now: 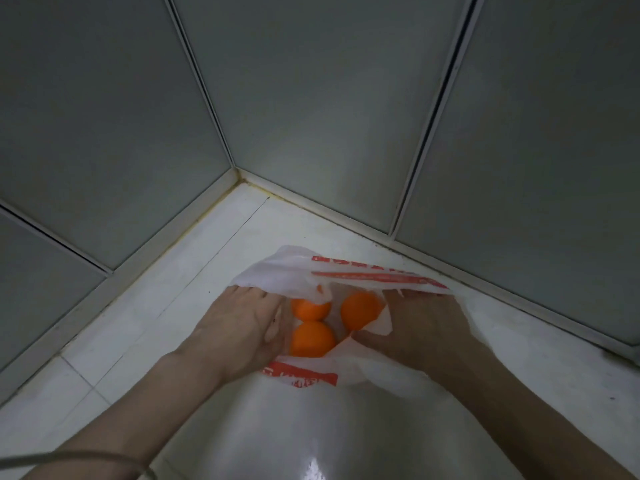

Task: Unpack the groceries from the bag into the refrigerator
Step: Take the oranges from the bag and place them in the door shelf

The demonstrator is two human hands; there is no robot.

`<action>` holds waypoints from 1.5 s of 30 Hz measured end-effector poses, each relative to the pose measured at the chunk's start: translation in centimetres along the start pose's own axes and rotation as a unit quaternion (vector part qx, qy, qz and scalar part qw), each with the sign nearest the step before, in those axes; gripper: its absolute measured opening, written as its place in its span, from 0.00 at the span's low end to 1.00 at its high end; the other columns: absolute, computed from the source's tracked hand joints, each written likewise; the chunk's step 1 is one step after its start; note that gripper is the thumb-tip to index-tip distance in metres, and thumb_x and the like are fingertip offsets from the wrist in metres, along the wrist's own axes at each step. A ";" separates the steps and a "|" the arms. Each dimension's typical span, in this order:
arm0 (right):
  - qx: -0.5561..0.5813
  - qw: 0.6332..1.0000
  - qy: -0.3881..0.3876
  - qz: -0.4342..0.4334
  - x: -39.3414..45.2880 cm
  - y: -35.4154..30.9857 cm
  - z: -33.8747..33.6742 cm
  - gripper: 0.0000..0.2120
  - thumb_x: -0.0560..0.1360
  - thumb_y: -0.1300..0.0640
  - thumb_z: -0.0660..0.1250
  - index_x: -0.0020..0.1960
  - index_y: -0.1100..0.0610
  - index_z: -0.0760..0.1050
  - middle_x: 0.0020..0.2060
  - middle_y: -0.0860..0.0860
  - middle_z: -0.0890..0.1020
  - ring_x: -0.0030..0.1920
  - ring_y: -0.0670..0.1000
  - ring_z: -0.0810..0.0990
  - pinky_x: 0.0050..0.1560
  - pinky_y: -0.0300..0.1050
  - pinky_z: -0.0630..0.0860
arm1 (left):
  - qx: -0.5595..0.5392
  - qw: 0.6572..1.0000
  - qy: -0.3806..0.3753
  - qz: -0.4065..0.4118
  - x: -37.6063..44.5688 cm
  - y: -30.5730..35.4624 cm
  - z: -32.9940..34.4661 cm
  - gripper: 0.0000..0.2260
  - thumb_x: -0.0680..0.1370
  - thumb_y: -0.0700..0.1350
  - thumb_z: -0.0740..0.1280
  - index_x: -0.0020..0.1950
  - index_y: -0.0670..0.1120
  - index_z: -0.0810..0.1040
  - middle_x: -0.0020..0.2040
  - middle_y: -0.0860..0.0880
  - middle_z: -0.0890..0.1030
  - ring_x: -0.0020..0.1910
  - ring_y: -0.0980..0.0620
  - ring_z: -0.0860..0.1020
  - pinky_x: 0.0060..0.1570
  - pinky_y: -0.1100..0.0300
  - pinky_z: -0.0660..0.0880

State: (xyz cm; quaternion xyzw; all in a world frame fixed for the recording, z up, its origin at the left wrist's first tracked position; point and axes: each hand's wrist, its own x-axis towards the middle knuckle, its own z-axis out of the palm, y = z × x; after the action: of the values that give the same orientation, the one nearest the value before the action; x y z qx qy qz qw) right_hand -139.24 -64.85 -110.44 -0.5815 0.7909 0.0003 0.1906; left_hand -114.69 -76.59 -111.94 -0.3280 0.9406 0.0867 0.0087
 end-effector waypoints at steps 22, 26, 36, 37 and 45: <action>0.189 0.969 0.074 -0.138 1.1 -4.3 -3.6 0.31 0.83 0.51 0.63 0.81 0.37 0.54 0.78 0.39 0.65 0.78 0.46 0.65 0.77 0.56 0.67 | -0.124 0.926 0.346 -0.087 -6.3 2.2 -5.0 0.13 0.79 0.43 0.60 0.64 0.44 0.72 0.57 0.50 0.74 0.52 0.50 0.75 0.45 0.55 0.76; 0.185 0.970 0.076 -0.141 1.3 -4.3 -3.3 0.30 0.83 0.52 0.63 0.81 0.38 0.56 0.78 0.40 0.65 0.77 0.46 0.67 0.77 0.54 0.68 | -0.119 0.928 0.287 0.206 -4.3 7.1 -6.0 0.11 0.81 0.42 0.59 0.61 0.43 0.75 0.57 0.46 0.81 0.53 0.47 0.79 0.56 0.56 0.77; 0.185 0.977 0.068 -0.079 0.6 -2.7 -2.8 0.23 0.85 0.58 0.57 0.78 0.44 0.64 0.76 0.45 0.71 0.73 0.48 0.72 0.72 0.41 0.67 | -0.015 0.981 0.171 0.096 2.3 4.3 -2.9 0.16 0.79 0.47 0.69 0.65 0.46 0.79 0.63 0.46 0.81 0.64 0.45 0.79 0.67 0.47 0.76; 0.164 0.982 0.048 -0.081 0.2 -3.2 -2.8 0.23 0.85 0.55 0.57 0.79 0.43 0.62 0.76 0.45 0.70 0.74 0.48 0.71 0.74 0.46 0.68 | 0.001 0.985 0.154 0.074 2.4 3.8 -2.9 0.19 0.79 0.48 0.69 0.70 0.47 0.76 0.68 0.47 0.78 0.70 0.45 0.75 0.73 0.49 0.69; -0.029 0.996 -0.078 -0.026 0.1 -3.4 -0.8 0.44 0.77 0.27 0.54 0.83 0.43 0.40 0.81 0.46 0.61 0.78 0.52 0.66 0.76 0.57 0.66 | 0.124 0.991 0.021 -0.055 2.2 1.0 -2.5 0.40 0.79 0.66 0.58 0.83 0.53 0.42 0.84 0.47 0.46 0.83 0.45 0.43 0.79 0.42 0.35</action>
State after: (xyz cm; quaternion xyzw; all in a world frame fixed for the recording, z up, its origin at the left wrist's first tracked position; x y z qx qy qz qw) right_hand -136.41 -66.22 -108.99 -0.6057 0.7575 0.0636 0.2351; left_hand -116.98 -77.61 -109.44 -0.3778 0.9245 -0.0378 0.0343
